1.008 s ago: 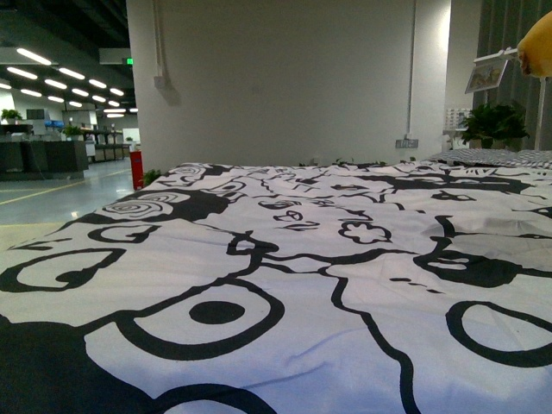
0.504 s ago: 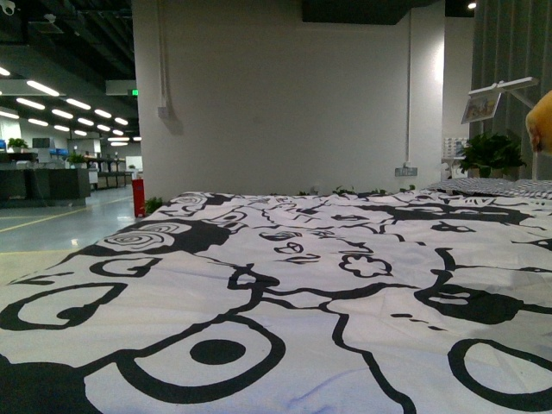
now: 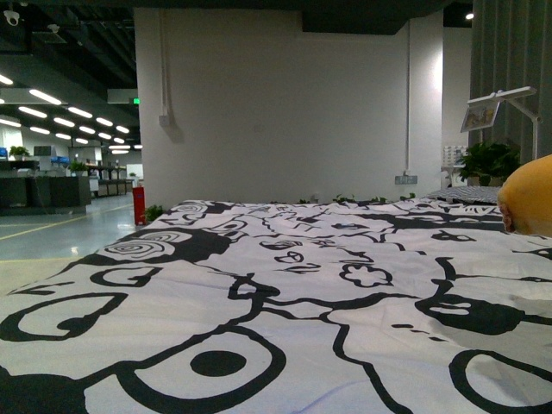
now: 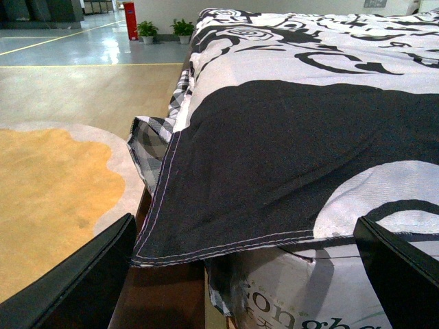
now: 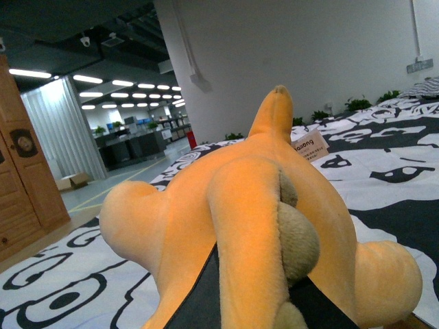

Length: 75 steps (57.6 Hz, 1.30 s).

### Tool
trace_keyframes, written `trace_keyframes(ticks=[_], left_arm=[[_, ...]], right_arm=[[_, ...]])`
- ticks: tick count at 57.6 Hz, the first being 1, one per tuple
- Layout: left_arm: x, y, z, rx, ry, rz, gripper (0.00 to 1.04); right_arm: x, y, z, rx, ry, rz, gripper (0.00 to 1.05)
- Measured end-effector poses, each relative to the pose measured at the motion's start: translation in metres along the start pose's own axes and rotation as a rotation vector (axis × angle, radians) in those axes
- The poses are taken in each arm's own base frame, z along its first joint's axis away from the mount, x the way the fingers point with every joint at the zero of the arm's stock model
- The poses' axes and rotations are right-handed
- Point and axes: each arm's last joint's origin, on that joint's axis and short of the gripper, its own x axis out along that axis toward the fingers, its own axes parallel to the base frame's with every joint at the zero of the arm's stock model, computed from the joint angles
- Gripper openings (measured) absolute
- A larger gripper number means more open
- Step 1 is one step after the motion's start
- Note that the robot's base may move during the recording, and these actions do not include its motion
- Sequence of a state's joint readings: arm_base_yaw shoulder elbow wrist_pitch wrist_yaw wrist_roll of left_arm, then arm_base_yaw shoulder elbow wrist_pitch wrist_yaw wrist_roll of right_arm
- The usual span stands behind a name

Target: Put away toys

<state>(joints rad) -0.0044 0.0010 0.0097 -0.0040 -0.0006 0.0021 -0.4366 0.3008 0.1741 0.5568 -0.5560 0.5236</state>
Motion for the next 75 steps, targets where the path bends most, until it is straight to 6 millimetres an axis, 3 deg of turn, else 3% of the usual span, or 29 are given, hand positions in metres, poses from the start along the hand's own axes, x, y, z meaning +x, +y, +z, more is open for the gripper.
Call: trace_keyframes(ticks=[31, 36, 43, 75], left_arm=[[0.0, 0.0, 0.0, 0.0, 0.0, 0.0, 0.98], [0.0, 0.0, 0.0, 0.0, 0.0, 0.0, 0.98], [0.0, 0.0, 0.0, 0.0, 0.0, 0.0, 0.98], [0.0, 0.0, 0.0, 0.0, 0.0, 0.0, 0.98]], right_arm=[[-0.001, -0.002, -0.005, -0.032, 0.03, -0.071, 0.07], [0.0, 0.002, -0.003, -0.113, 0.16, -0.196, 0.07], [-0.007, 0.005, -0.019, -0.228, 0.303, -0.219, 0.07], [-0.017, 0.015, -0.056, -0.311, 0.303, -0.193, 0.07]])
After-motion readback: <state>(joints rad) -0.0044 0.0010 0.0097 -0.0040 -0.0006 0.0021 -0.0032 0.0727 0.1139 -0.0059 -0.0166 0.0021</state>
